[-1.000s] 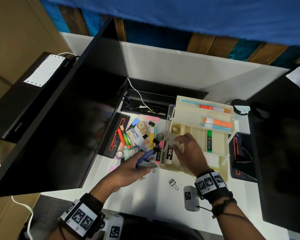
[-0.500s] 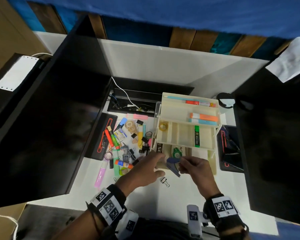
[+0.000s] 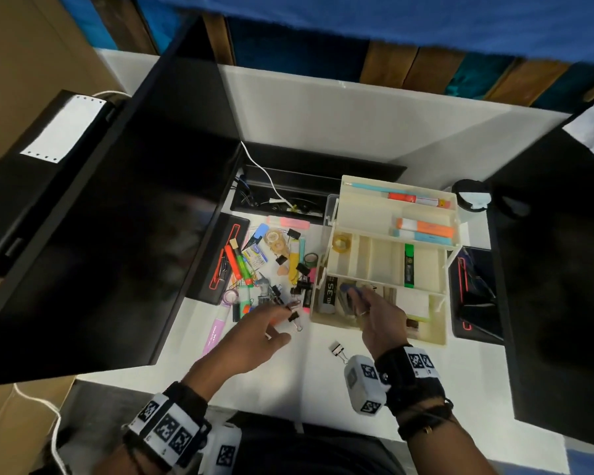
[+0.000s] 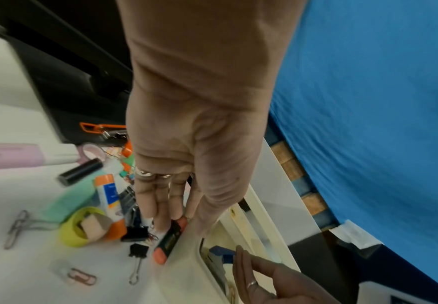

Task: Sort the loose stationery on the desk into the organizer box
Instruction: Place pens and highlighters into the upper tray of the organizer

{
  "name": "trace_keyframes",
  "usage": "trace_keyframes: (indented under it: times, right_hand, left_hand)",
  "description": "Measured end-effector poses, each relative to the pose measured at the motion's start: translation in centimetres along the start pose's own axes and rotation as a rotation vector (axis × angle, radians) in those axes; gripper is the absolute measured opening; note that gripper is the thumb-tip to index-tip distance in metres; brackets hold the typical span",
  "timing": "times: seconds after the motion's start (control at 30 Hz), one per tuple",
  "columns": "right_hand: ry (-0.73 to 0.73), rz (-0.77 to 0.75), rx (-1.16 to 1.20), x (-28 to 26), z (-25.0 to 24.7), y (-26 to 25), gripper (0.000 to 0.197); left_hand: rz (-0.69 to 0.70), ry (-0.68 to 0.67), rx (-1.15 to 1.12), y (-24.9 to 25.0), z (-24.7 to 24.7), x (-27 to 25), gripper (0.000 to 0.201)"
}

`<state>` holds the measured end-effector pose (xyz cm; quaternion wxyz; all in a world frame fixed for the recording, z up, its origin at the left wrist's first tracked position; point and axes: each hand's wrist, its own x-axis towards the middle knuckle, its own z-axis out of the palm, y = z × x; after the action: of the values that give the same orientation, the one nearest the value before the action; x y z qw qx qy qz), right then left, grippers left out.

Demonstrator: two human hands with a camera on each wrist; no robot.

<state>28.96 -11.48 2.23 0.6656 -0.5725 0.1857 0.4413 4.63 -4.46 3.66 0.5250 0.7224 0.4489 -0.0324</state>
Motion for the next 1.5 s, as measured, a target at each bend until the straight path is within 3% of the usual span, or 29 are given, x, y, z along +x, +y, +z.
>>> trace_keyframes:
  times: [0.1, 0.2, 0.3, 0.37, 0.43, 0.5, 0.57, 0.7, 0.8, 1.03, 1.1, 1.23, 1.4, 1.5]
  right_hand:
    - [-0.002, -0.003, -0.146, 0.2, 0.6, 0.1, 0.005]
    - [0.005, -0.012, -0.246, 0.3, 0.5, 0.5, 0.007]
    - [0.061, 0.021, -0.093, 0.5, 0.9, 1.0, 0.006]
    - [0.068, 0.077, 0.006, 1.0, 1.0, 1.2, 0.02]
    - [0.083, 0.098, 0.034, 1.5, 1.1, 1.2, 0.027]
    - [0.124, 0.065, -0.027, 1.7, 1.2, 1.1, 0.009]
    - [0.163, 0.007, -0.099, 1.5, 1.1, 1.2, 0.003]
    - [0.117, -0.068, -0.166, 1.5, 0.9, 1.9, 0.015]
    - [0.141, -0.068, -0.208, 1.5, 1.5, 2.1, 0.007]
    - [0.089, -0.036, -0.319, 3.2, 2.1, 2.0, 0.014]
    - [0.078, -0.066, -0.437, 3.3, 1.9, 1.9, 0.023]
    - [0.077, -0.108, -0.619, 3.7, 1.2, 2.0, 0.013]
    - [0.056, -0.197, -0.73, 4.0, 0.9, 2.3, 0.009]
    - [0.143, -0.41, -0.959, 3.5, 0.1, 3.2, 0.012]
  left_hand:
    - [-0.021, 0.007, -0.009, -1.7, -1.1, -0.9, 0.031]
    - [-0.019, 0.019, -0.015, -2.7, -2.1, -2.0, 0.025]
    - [-0.026, 0.017, -0.019, -3.9, -3.0, -2.8, 0.024]
    - [-0.059, 0.014, -0.011, -5.0, -3.4, -3.1, 0.022]
    - [-0.112, 0.016, 0.02, -6.0, -3.8, -3.2, 0.028]
    - [-0.158, 0.022, 0.077, -6.8, -3.8, -3.4, 0.034]
    - [-0.183, 0.032, 0.13, -7.6, -3.7, -3.7, 0.038]
    - [-0.206, 0.024, 0.143, -8.7, -3.3, -4.2, 0.039]
    - [-0.211, 0.022, 0.131, -8.7, -3.2, -4.4, 0.041]
    - [-0.336, 0.161, 0.177, -9.4, -2.7, -4.2, 0.06]
    - [-0.37, 0.196, 0.256, -10.1, -2.2, -3.8, 0.067]
    - [-0.423, 0.239, 0.411, -10.9, -1.3, -2.9, 0.078]
    - [-0.375, 0.321, 0.464, -11.5, -0.7, -1.9, 0.057]
    - [-0.376, 0.35, 0.447, -11.7, -1.0, -1.6, 0.046]
